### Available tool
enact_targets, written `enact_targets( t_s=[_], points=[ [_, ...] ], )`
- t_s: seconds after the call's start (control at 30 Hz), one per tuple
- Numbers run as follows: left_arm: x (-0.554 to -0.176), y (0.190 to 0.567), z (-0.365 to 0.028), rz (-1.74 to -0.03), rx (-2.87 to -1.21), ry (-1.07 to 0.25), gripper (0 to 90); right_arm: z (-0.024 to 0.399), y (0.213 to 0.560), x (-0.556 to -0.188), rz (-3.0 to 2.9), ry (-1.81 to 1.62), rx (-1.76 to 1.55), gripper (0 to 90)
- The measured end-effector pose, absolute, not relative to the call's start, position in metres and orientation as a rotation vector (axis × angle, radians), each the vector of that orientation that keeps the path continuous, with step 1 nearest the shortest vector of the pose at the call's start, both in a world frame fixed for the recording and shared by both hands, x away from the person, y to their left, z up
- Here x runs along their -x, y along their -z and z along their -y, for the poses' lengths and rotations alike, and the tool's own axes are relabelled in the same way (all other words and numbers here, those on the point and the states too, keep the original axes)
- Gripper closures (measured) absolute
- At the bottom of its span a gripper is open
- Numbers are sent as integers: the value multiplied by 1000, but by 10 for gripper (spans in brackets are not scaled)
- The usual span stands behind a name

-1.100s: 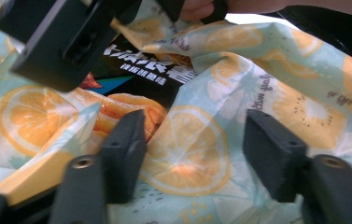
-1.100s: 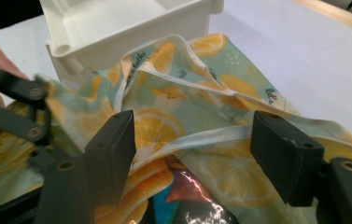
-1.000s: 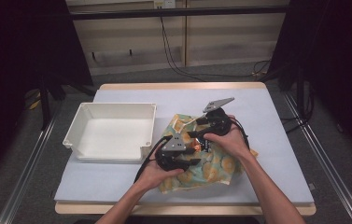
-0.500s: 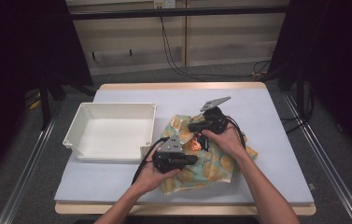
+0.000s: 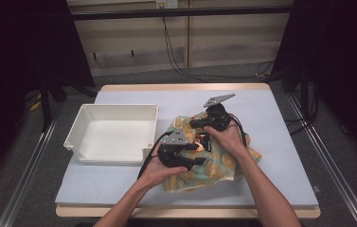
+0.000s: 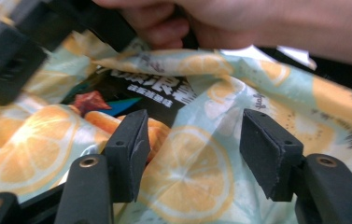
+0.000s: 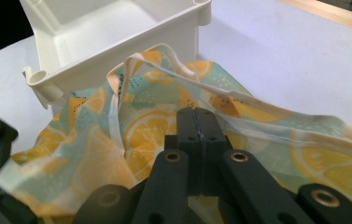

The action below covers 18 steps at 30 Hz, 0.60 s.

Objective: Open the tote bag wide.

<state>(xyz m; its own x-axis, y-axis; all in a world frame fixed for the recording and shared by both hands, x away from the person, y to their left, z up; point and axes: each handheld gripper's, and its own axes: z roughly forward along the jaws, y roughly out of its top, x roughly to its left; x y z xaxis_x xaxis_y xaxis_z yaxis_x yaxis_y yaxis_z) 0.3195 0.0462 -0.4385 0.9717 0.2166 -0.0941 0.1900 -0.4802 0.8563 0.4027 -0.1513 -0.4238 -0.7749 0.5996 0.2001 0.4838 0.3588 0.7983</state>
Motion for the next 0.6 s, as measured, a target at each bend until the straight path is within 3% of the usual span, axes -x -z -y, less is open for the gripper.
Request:
enact_targets(
  t_s=[0.03,0.07,0.1,0.13,0.17,0.2,0.6],
  points=[
    [-318,440,-44,-279,-2109,-56,432,152,424,-403,-2483,-1395,-993,900],
    [-318,441,-43,-267,-2134,-74,590,153,424,-404,-2481,-1402,-995,900],
    [-318,442,-41,-268,-2145,-74,686,153,424,-405,-2479,-1403,-1000,900],
    [-318,442,-41,-263,-2160,-75,686,153,424,-405,-2479,-1403,-1000,900],
    [-316,443,-41,-260,-2170,-78,845,153,425,-405,-2479,-1404,-1000,900],
    [-316,442,-41,-252,-2173,-56,900,154,425,-407,-2476,-1398,-1007,900],
    [-281,439,-36,-112,-2158,126,900,160,431,-427,-2440,-1366,-1114,900]
  ],
)
